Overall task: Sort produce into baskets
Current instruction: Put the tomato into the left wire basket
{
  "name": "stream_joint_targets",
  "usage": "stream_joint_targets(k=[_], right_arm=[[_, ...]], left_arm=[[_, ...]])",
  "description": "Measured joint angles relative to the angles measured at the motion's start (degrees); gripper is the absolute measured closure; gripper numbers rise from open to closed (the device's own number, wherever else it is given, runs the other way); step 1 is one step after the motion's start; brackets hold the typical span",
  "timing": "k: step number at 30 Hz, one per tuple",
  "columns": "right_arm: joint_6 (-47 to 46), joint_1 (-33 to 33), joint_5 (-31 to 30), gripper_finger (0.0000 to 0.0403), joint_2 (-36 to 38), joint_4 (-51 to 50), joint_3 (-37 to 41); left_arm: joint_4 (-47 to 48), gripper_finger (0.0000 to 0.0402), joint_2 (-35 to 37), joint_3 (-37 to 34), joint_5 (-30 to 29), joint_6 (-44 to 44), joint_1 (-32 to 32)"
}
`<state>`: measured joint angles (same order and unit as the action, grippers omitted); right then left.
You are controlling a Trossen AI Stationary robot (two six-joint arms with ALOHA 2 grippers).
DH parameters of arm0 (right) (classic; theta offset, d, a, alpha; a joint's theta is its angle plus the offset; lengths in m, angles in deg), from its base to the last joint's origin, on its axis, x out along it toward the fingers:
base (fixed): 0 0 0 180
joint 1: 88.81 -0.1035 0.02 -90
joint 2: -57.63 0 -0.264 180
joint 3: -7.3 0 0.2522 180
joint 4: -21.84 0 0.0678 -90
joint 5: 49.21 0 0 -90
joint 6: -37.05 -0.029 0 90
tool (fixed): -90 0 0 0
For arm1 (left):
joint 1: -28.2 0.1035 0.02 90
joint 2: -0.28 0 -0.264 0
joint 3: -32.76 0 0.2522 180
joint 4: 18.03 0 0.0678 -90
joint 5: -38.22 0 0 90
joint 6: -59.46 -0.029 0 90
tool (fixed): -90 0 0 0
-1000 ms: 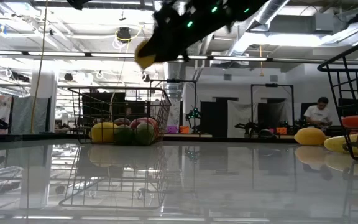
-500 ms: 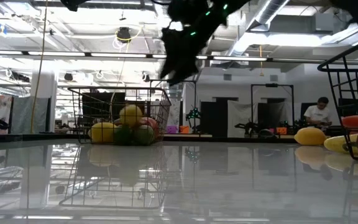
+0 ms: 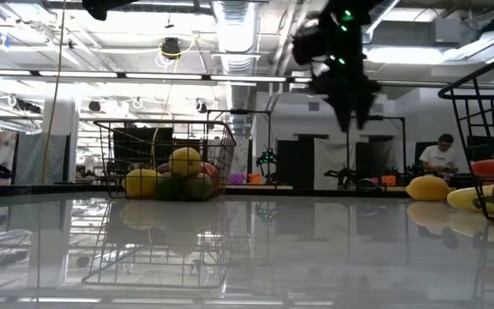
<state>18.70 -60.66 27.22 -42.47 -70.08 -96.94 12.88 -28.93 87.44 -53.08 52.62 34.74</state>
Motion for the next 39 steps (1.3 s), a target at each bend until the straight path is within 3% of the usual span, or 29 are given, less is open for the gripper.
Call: stream_joint_targets(k=[6,10,20,26,32,39], right_arm=[[-2.93,4.51,1.49,0.0067,4.04,0.5,11.13],[-5.45,3.86,0.91,0.0067,6.87,2.3,16.8],[-9.39,3.62,-1.28,0.0067,18.59,20.11,35.55],[-15.43,1.01,4.23,0.0067,21.4,8.67,38.4],[-18.35,-3.19,4.8,0.0067,18.9,-5.56,38.38],[-20.79,-6.59,8.27,0.0067,16.93,-8.18,38.38]], left_arm=[[0.24,0.0123,0.0,0.0,0.0,-0.1,0.01],[0.24,0.0123,0.0,0.0,-0.02,-0.15,0.0],[0.51,0.0123,0.0,0.0,-0.06,-0.11,0.0],[-0.22,0.0123,-0.02,0.0,-0.13,-0.41,0.0],[-0.74,0.0123,-0.79,0.0,-0.23,-0.41,0.0],[0.13,0.0123,-1.27,0.0,-0.04,-0.13,0.0]])
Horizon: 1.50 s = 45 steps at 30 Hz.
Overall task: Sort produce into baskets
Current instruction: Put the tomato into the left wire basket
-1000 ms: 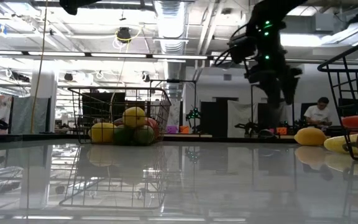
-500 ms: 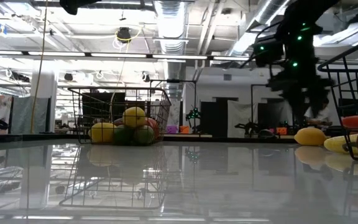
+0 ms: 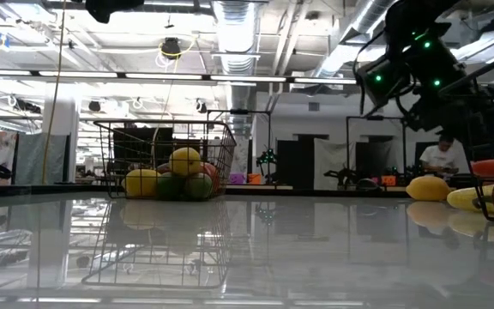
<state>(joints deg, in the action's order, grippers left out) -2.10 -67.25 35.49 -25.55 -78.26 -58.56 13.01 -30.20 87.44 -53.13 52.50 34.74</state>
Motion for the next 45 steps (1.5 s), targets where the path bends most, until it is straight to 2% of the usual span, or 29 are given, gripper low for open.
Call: stream_joint_targets(k=[7,11,16,22,32,37,41,45], right_arm=[[0.4,1.15,2.38,0.0067,0.01,7.28,4.96],[0.38,2.39,-1.37,0.0067,-0.87,6.25,6.76],[1.13,3.07,-1.65,0.0067,-2.23,6.9,6.47],[4.97,3.42,2.29,0.0067,-7.02,7.91,5.05],[14.21,0.97,3.09,0.0064,-14.9,8.29,2.71],[19.77,1.13,3.23,0.0033,-18.85,8.66,2.72],[20.36,1.93,3.08,0.0007,-21.25,10.69,2.79],[20.51,2.3,2.97,0.0023,-22.93,9.53,2.86]], left_arm=[[0.46,0.0123,0.14,0.0,0.07,0.09,0.0],[0.44,0.0123,0.11,0.0,0.09,0.09,0.0],[0.37,0.0123,0.13,0.0,0.09,0.06,0.0],[-0.4,0.0123,0.11,0.0,0.11,-0.01,0.01],[0.02,0.0123,0.11,0.0,0.14,0.0,0.0],[0.05,0.0123,0.13,0.0,1.11,0.17,0.0],[0.13,0.0123,0.13,0.0,1.09,0.05,0.02],[0.17,0.0123,0.13,0.0,1.07,0.02,0.02]])
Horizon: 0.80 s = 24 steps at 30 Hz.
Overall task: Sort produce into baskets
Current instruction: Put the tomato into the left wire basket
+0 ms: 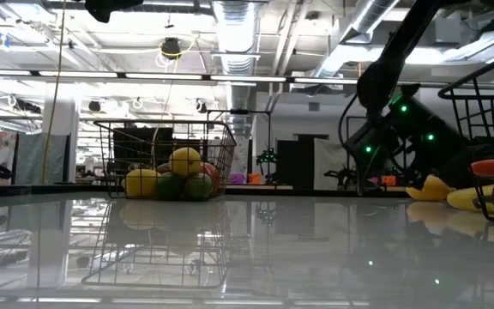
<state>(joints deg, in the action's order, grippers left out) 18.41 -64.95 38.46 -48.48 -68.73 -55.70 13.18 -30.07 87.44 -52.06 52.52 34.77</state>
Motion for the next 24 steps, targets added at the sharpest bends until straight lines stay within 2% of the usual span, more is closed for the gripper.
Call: stream_joint_targets(k=[8,12,17,21,24], right_arm=[[1.05,-0.53,-0.4,0.0083,-0.9,-3.42,-1.13],[-0.46,-2.37,0.03,0.0079,0.07,-6.59,-4.93],[-2.38,-6.22,4.19,0.0076,3.41,-6.03,-13.88],[-5.39,-10.15,8.23,0.0076,6.83,-2.64,-21.59],[-7.32,-13.57,8.44,0.0076,9.35,7.21,-26.1]], left_arm=[[-0.02,0.0123,0.0,0.0,-0.02,-0.01,-0.02],[-0.07,0.0123,0.0,0.0,-0.14,-0.06,-0.02],[-0.57,0.0123,0.1,0.0,-1.62,-0.52,0.0],[-0.51,0.0123,1.48,0.0,-1.68,-0.52,0.0],[-0.76,0.0123,3.32,0.0,-1.66,-0.46,0.0]])
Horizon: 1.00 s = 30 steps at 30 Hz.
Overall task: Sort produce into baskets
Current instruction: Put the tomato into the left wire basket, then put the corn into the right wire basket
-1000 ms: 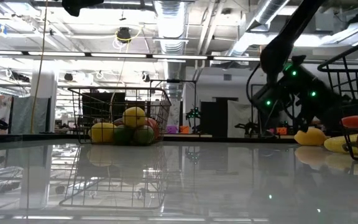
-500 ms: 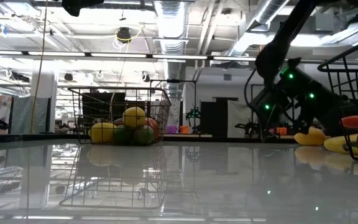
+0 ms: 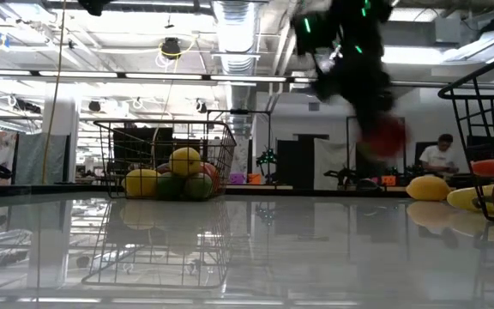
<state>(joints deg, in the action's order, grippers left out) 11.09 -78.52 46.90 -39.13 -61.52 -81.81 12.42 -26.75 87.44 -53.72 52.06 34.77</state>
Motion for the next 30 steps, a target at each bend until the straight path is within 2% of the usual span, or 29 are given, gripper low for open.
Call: stream_joint_targets(k=[3,6,10,15,18,24,30], right_arm=[[-0.58,-2.78,-1.24,0.0076,1.78,15.4,-2.37],[-0.52,-4.26,-6.7,0.0076,1.99,33.73,-2.86],[6.47,-4.28,-11.62,0.0076,0.21,54.73,-2.89],[16.51,-3.2,-13.57,0.0076,-3.14,69.54,-3.01],[19.19,-1.71,-11.06,0.007,-7.68,76.36,-3.83],[18.14,2.5,-0.82,0.0013,-15.27,71.05,-11.93],[14.61,5.26,-0.85,0.0024,-16.9,50.61,-19.96]], left_arm=[[-0.66,0.0123,2.15,0.0,0.68,1.16,0.0],[-1.27,0.0123,3.96,0.02,2.91,2.24,0.0],[-1.25,0.0123,5.46,0.02,4.31,2.95,0.0],[-1.13,0.0123,5.8,0.02,4.44,2.97,0.0],[-1.13,0.0123,5.59,0.02,4.46,2.41,-0.02],[-0.74,0.0123,5.32,0.02,4.71,2.38,-0.15],[-0.48,0.0123,5.31,0.02,5.11,2.25,-0.2]])
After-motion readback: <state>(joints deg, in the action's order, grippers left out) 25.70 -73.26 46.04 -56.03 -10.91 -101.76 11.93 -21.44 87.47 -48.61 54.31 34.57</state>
